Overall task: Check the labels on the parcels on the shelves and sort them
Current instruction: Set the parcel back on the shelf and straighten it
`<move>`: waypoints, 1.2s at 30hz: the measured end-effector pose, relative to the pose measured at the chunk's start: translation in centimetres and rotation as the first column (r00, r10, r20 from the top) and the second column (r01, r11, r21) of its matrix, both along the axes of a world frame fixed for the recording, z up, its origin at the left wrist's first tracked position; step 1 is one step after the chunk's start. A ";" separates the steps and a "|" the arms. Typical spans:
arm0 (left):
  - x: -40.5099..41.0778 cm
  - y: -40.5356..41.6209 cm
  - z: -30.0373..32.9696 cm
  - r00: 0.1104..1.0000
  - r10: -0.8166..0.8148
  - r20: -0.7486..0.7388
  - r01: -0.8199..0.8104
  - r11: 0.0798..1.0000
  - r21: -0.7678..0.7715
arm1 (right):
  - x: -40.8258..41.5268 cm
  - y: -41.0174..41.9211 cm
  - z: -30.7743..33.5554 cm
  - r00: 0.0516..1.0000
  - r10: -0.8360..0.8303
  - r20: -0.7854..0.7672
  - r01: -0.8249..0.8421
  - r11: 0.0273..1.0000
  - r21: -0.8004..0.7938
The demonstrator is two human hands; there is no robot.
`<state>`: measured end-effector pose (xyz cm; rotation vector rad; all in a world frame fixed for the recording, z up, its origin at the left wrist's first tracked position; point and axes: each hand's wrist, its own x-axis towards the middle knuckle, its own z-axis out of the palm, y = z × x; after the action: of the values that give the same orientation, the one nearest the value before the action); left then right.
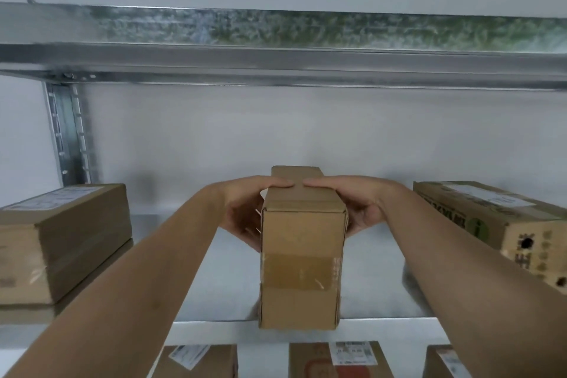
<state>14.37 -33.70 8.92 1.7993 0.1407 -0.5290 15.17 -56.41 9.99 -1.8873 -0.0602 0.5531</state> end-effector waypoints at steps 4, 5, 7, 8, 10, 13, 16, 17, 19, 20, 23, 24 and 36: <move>0.1 -0.2 0.2 1.000 -0.004 0.008 0.004 1.000 0.016 | -0.3 0.1 0.1 1.000 -0.006 0.009 0.006 1.000 0.009; 0.1 -0.3 0.2 1.000 -0.004 0.010 0.004 1.000 0.017 | -0.4 0.1 0.1 1.000 -0.007 0.010 0.007 1.000 0.008; 0.2 -0.3 0.2 1.000 -0.011 0.010 0.010 1.000 0.014 | -0.4 0.2 0.1 1.000 -0.010 0.014 0.010 1.000 0.013; 0.3 -0.3 0.2 1.000 -0.017 0.010 0.017 1.000 0.011 | -0.4 0.2 0.1 1.000 -0.011 0.018 0.011 1.000 0.015; 0.5 -0.3 0.1 1.000 -0.021 0.009 0.021 1.000 0.009 | -0.4 0.1 0.1 1.000 -0.020 0.020 0.019 1.000 0.020; 0.9 -0.1 -0.1 1.000 -0.024 0.003 0.024 1.000 0.010 | -0.4 0.1 0.2 1.000 -0.020 0.015 0.020 1.000 0.020; 0.8 0.0 -0.1 1.000 -0.024 0.005 0.024 1.000 0.006 | -0.3 0.1 0.0 1.000 -0.019 0.016 0.019 0.999 0.026; 0.8 -0.1 -0.2 1.000 -0.022 0.005 0.022 1.000 0.004 | -0.1 0.0 -0.2 1.000 -0.022 0.014 0.022 0.999 0.027; 0.6 -0.1 -0.2 1.000 -0.001 0.017 0.001 1.000 0.000 | -0.2 0.0 -0.5 0.999 -0.030 0.018 0.029 0.999 0.028; 0.4 -0.1 -0.2 1.000 0.006 0.028 -0.006 1.000 0.000 | -0.3 0.1 -0.5 0.999 -0.040 0.025 0.039 0.999 0.033; -0.2 -0.1 -0.5 0.998 0.021 0.064 -0.023 0.999 0.023 | -0.9 0.2 -0.9 0.994 -0.091 0.051 0.090 0.995 0.037; -0.5 -0.1 -0.7 0.996 0.034 0.077 -0.037 0.999 0.029 | -1.0 0.3 -1.1 0.992 -0.108 0.063 0.107 0.994 0.030; -2.5 0.8 0.9 0.926 0.222 0.305 -0.202 0.975 -0.098 | -2.7 1.3 -0.5 0.966 -0.175 0.189 0.115 0.950 0.290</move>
<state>11.89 -32.93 9.83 1.7543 0.0951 -0.0876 12.43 -55.14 9.45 -1.6536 -0.1305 0.2257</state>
